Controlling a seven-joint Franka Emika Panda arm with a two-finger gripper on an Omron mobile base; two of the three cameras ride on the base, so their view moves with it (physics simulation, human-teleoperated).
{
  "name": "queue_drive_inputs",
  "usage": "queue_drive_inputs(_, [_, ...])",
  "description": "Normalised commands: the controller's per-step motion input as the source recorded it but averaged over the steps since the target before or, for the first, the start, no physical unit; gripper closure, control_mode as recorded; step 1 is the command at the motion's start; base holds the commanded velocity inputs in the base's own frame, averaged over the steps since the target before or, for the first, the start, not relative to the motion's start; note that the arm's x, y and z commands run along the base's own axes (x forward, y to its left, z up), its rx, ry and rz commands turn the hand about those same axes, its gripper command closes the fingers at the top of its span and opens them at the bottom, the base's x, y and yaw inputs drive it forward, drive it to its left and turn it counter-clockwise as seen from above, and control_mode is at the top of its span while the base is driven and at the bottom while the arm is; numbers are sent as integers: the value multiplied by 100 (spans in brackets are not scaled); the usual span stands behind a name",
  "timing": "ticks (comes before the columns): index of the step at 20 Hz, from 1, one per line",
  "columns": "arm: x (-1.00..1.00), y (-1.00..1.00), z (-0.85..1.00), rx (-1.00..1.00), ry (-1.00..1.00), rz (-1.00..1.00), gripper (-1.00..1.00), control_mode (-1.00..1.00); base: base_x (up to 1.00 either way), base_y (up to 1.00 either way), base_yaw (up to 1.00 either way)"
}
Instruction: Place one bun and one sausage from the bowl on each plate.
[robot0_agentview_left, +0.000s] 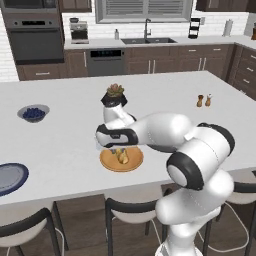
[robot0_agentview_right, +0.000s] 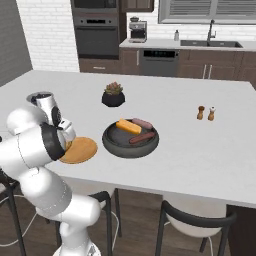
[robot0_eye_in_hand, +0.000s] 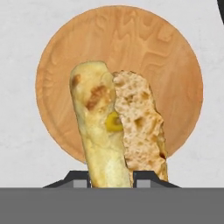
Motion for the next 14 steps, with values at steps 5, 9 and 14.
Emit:
queue_drive_inputs(5, [24,0,-38,0,0,0,100,-100,0,0,0])
queue_drive_inputs(9, [24,0,-37,0,0,0,100,-100,0,0,0])
queue_drive_inputs(14, [28,4,-15,0,0,0,100,-100,0,0,0])
